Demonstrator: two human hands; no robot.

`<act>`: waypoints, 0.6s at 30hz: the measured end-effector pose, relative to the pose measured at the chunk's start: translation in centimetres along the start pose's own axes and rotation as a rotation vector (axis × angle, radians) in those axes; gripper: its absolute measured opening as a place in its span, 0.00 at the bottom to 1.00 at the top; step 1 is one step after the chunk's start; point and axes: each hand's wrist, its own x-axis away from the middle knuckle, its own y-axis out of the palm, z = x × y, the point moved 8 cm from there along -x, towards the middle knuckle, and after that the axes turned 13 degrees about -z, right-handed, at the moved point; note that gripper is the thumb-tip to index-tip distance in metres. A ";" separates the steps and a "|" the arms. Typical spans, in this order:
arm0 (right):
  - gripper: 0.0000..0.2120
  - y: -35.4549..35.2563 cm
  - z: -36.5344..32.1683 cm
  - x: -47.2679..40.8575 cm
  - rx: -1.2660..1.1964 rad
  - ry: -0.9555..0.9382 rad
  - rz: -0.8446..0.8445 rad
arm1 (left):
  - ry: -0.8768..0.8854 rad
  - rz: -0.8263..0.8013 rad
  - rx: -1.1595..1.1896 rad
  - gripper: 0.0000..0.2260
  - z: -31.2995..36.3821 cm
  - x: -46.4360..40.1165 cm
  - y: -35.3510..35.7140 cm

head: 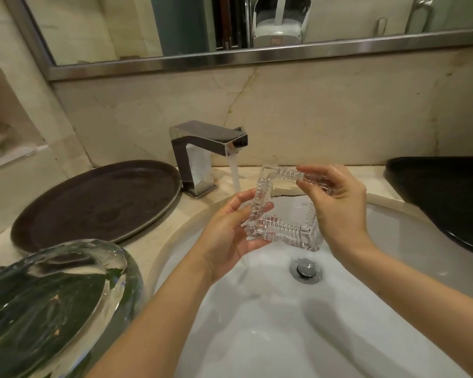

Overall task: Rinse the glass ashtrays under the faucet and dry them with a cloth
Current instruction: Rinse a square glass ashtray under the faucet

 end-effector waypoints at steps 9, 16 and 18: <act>0.19 3.5 3.6 1.0 -0.218 0.409 -0.195 | -0.003 0.313 -0.461 0.10 0.2 0.0 -3.3; 0.13 5.2 4.6 2.9 -0.606 0.746 -0.319 | 0.097 0.533 -0.594 0.06 1.8 1.1 -4.4; 0.10 4.9 4.3 2.7 -0.539 0.684 -0.265 | 0.109 0.586 -0.612 0.08 2.2 1.4 -4.8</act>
